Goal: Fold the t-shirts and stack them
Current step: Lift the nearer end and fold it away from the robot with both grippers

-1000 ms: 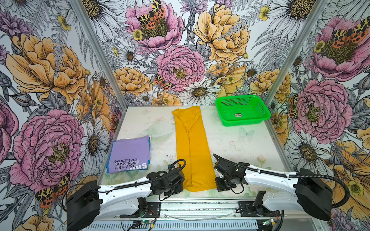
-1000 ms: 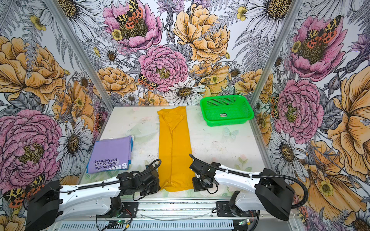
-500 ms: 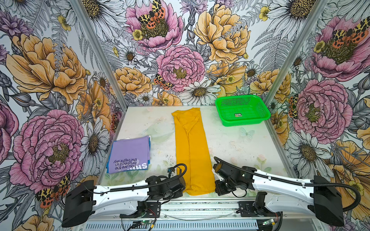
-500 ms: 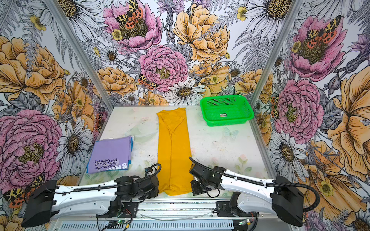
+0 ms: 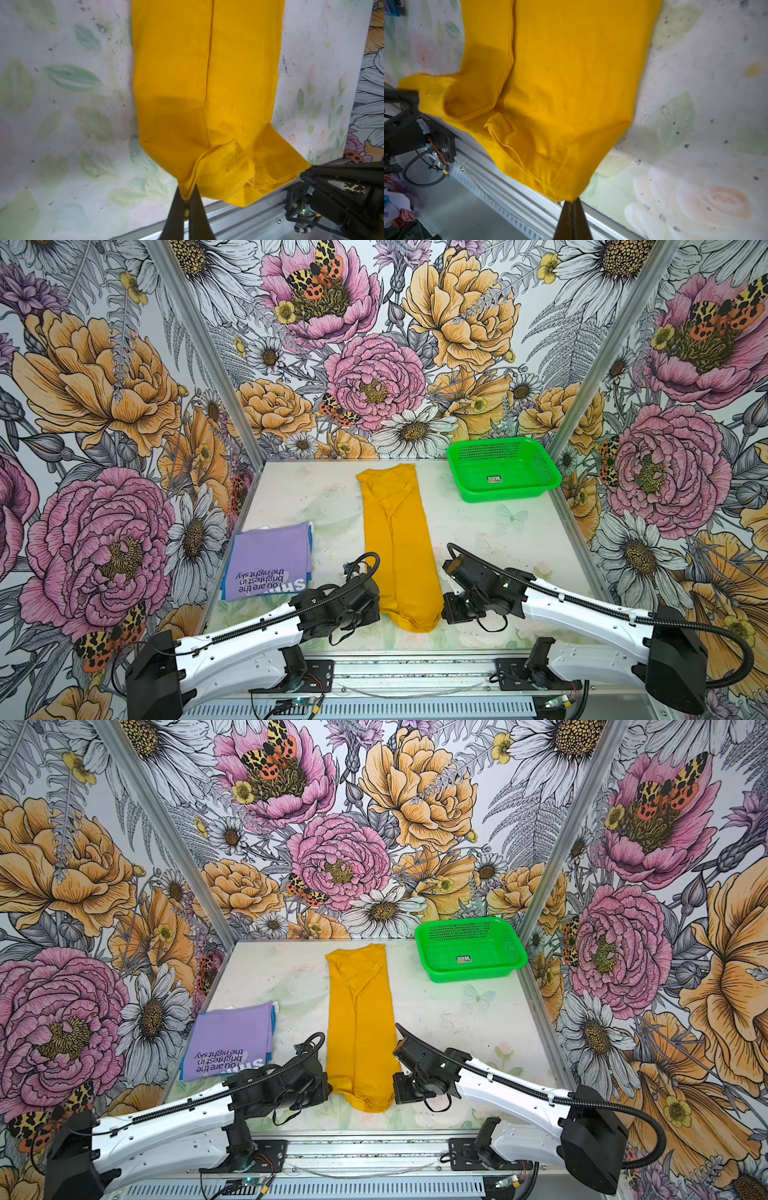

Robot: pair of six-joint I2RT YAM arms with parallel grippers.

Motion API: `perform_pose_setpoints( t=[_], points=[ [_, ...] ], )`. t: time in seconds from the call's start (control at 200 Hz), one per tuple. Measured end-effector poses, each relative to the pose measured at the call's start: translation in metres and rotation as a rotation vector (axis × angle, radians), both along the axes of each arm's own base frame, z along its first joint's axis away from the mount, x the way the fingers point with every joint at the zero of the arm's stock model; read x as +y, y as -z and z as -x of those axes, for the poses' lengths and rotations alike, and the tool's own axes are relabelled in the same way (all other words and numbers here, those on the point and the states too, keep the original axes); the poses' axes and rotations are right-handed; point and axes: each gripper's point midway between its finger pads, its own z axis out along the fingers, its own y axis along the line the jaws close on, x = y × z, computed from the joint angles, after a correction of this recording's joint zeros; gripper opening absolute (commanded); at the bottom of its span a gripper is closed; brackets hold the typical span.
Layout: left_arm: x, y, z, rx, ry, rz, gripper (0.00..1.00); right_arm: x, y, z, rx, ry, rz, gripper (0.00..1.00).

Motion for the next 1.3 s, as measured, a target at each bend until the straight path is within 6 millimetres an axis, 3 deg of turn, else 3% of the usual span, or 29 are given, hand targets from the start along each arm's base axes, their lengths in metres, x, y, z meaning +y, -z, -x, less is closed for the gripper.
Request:
perform_pose_setpoints(
  t=[0.305, 0.585, 0.846, 1.146, 1.301],
  points=[
    [0.011, -0.010, -0.048, -0.006, -0.020, -0.035, 0.00, 0.006, -0.003, -0.069, -0.008, 0.044, 0.017, 0.00],
    [0.025, -0.004, -0.098, 0.029, -0.023, -0.058, 0.00, 0.017, 0.002, -0.133, 0.001, 0.060, 0.009, 0.00],
    [0.020, 0.004, -0.143, 0.050, 0.024, -0.047, 0.00, 0.022, 0.014, -0.196, 0.012, 0.099, -0.012, 0.00],
    [0.020, 0.004, -0.189, 0.043, 0.042, -0.016, 0.00, 0.018, 0.022, -0.253, 0.015, 0.143, -0.033, 0.00],
    [0.018, 0.008, -0.205, 0.051, 0.060, 0.000, 0.00, 0.014, 0.020, -0.272, 0.004, 0.156, -0.035, 0.00]
  ],
)
